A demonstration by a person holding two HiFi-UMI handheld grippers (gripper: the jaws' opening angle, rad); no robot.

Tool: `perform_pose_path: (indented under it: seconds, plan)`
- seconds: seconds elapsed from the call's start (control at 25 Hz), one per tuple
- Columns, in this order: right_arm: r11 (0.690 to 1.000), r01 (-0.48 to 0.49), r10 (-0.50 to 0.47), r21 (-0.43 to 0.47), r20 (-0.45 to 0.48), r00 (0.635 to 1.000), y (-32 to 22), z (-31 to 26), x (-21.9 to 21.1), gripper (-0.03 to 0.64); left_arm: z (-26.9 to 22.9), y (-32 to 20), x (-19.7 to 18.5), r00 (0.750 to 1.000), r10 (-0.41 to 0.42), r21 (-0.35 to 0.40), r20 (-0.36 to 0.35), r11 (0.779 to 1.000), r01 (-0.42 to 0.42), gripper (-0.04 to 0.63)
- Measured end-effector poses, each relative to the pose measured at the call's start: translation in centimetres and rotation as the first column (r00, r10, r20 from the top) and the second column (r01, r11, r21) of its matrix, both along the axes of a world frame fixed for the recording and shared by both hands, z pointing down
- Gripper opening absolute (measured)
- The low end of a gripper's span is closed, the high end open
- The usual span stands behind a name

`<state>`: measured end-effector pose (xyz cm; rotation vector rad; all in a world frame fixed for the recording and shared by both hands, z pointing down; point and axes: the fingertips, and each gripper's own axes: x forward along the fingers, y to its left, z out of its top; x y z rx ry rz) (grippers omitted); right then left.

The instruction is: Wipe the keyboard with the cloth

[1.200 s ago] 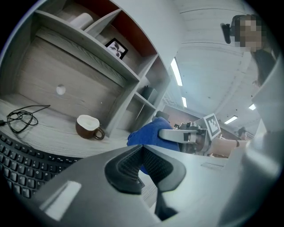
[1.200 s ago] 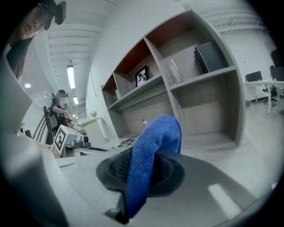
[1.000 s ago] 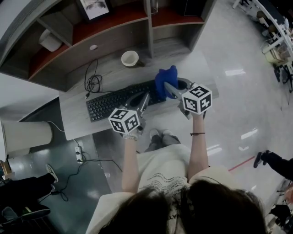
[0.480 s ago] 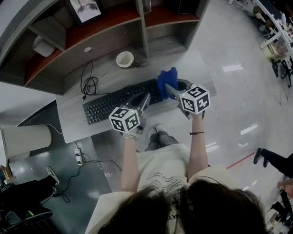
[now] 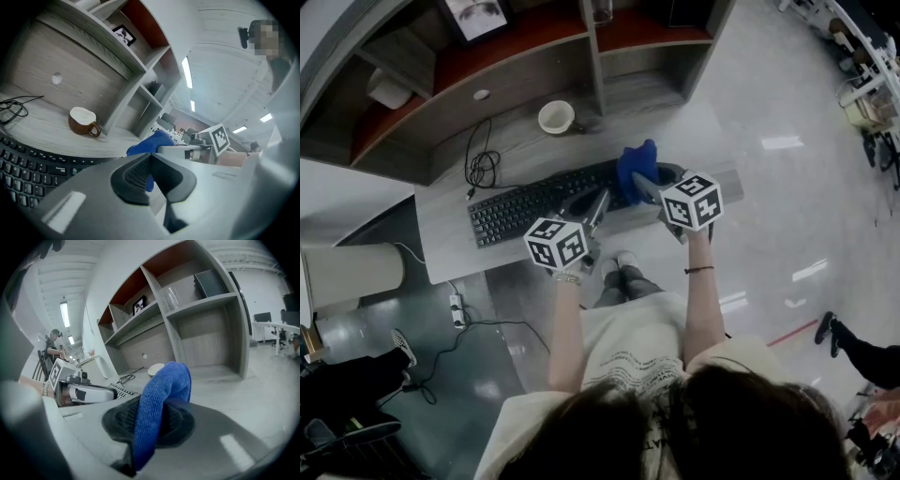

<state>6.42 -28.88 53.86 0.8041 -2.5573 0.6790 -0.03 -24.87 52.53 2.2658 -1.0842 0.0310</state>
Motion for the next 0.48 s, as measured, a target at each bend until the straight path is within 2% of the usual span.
perform_pose_path:
  seconds: [0.48]
  plan:
    - [0.997,0.073,-0.072,-0.012,0.045,0.996,-0.2,0.1,-2.1,0.058,0.1,0.2,-1.0,0.998,-0.062,0.007,0.011,0.998,0.062,0.005]
